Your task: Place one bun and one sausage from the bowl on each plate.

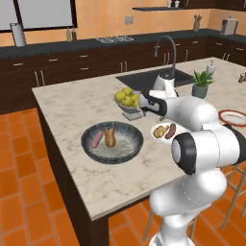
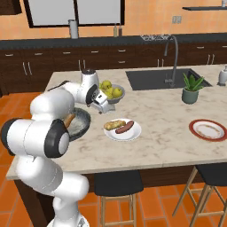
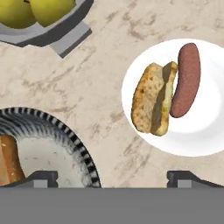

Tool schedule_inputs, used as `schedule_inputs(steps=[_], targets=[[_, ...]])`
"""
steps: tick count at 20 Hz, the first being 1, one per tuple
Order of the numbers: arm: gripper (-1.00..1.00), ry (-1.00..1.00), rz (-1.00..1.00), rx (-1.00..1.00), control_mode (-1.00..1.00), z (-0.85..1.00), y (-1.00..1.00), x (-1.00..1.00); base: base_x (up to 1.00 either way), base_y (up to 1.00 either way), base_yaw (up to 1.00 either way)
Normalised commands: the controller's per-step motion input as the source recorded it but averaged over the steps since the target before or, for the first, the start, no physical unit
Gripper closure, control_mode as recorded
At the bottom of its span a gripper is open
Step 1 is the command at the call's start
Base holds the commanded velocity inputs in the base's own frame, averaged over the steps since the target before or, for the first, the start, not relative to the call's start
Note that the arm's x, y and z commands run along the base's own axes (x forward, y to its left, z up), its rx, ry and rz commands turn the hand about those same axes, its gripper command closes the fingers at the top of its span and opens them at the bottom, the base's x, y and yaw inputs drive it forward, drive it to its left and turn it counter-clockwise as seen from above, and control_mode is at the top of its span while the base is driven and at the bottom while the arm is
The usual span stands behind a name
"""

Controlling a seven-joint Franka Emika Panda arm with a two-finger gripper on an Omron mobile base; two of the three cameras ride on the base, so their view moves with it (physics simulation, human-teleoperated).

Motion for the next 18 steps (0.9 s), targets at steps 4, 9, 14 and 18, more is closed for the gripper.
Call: schedule_inputs(steps=[4,9,14,18], targets=[[-1.0,0.0,0.41,-0.06,-1.0,0.25,1.0,-0.18,0.0,0.0,0.0],[-1.0,0.0,0.31,-0.01,-1.0,-0.49,1.0,-0.04,0.0,0.0,0.0],[-1.0,0.0,0.22,0.0,-1.0,-0.69,1.0,0.18,0.0,0.0,0.0],[-1.0,0.0,0.06,0.0,-1.0,-0.33,0.55,0.17,0.0,0.0,0.0]])
